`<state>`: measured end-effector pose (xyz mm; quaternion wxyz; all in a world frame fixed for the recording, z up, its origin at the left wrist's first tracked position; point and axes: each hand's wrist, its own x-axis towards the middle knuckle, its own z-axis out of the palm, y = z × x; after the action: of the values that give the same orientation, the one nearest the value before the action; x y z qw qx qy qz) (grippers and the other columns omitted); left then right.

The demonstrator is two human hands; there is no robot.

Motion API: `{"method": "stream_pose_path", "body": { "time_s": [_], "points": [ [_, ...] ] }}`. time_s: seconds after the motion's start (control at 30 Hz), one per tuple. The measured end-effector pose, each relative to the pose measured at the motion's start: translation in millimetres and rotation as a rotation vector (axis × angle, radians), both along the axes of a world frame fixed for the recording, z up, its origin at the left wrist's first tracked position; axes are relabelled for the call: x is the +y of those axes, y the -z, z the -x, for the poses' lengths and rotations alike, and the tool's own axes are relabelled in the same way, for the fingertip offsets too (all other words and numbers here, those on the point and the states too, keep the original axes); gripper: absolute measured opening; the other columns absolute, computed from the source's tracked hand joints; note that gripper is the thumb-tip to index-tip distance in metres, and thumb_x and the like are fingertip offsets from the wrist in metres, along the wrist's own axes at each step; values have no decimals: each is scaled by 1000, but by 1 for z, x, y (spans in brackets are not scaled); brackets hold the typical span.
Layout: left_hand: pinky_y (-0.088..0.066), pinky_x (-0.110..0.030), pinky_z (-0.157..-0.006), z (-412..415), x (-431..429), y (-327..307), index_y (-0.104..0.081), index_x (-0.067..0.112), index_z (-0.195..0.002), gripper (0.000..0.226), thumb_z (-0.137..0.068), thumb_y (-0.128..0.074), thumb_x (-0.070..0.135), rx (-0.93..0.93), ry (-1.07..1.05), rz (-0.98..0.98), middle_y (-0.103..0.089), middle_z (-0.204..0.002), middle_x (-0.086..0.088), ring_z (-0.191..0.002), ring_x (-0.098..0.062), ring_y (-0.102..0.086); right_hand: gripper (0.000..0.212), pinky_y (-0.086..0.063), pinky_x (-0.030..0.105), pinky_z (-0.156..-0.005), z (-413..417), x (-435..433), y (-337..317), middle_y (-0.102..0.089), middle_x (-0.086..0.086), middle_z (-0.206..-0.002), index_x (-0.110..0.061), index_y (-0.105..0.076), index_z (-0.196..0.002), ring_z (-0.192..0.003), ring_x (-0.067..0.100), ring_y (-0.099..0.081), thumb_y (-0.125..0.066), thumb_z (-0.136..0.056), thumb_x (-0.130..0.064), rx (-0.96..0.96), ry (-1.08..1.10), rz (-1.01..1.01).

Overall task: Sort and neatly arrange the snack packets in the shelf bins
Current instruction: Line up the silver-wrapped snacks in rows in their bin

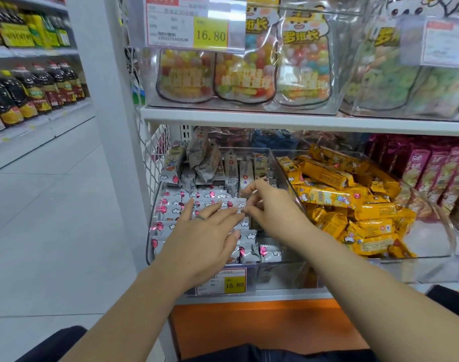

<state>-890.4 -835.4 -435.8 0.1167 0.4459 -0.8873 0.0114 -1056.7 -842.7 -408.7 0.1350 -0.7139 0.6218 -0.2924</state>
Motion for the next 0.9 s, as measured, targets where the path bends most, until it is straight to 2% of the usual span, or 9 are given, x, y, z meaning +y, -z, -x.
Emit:
{"method": "stream_pose_path", "body": {
  "time_s": [0.1,0.2,0.27,0.33,0.47,0.63,0.7,0.8,0.9],
  "points": [
    [6,-46,-115,1,-1,0,-20,39,-146,72,-82,11,52,-2,-3,0,-22,-153,20,-142,-6,-13,19,-52,30,-79,7,-2,-7,-63,1,-101,-15,-60,-108,-88,14,-59,-56,-90,-10,110,68,194],
    [5,-46,-115,1,-1,-1,-20,40,-145,72,-82,11,52,-13,-5,-5,-23,-152,21,-142,-6,-13,31,-47,34,-84,5,-7,-10,-54,4,-120,-19,-57,-122,-108,22,-53,-56,-91,-15,423,75,253],
    [5,-46,-115,2,-1,-1,-20,40,-145,71,-82,11,52,-22,-10,-12,-24,-151,21,-142,-6,-13,29,-42,35,-87,2,-14,-9,-55,3,-119,-21,-58,-119,-110,24,-53,-58,-90,-23,580,88,242],
    [5,-46,-116,1,-2,0,-19,41,-145,71,-82,11,52,-22,-11,-15,-25,-151,21,-142,-6,-13,19,-41,34,-84,-1,-20,-11,-60,3,-111,-18,-62,-106,-104,24,-56,-61,-88,-24,627,98,274],
    [5,-46,-116,1,-2,-1,-21,41,-145,71,-82,11,52,-7,2,-34,-27,-150,21,-142,-6,-14,4,-44,30,-78,3,-26,-15,-62,1,-98,-16,-65,-89,-90,20,-59,-63,-86,-15,532,52,295],
    [5,-46,-115,-1,1,-4,-24,39,-145,72,-82,10,51,-23,10,-3,-28,-150,20,-141,-6,-15,4,-43,22,-75,18,-12,-28,-52,-5,-90,-16,-61,-83,-84,11,-51,-64,-86,-14,156,-13,345],
    [3,-45,-114,0,3,-5,-34,35,-142,68,-86,3,49,-7,19,42,-36,-147,17,-139,-9,-24,8,-44,19,-77,24,3,-32,-55,-4,-93,-18,-59,-82,-88,12,-54,-65,-86,-12,34,-46,396],
    [-17,-32,-108,5,11,-13,-55,27,-128,49,-96,-21,39,219,20,179,-60,-124,11,-117,-10,-53,5,-48,20,-80,32,31,-30,-59,-3,-100,-14,-62,-83,-95,6,-56,-65,-85,-10,-8,-120,496],
    [-42,-15,-73,9,20,-27,-51,30,-131,37,-99,-34,35,636,-69,-28,-66,-89,11,-73,4,-57,10,-44,12,-88,35,52,-22,-64,-2,-101,-11,-64,-88,-101,1,-56,-57,-88,-19,108,-241,555]
  ]
}}
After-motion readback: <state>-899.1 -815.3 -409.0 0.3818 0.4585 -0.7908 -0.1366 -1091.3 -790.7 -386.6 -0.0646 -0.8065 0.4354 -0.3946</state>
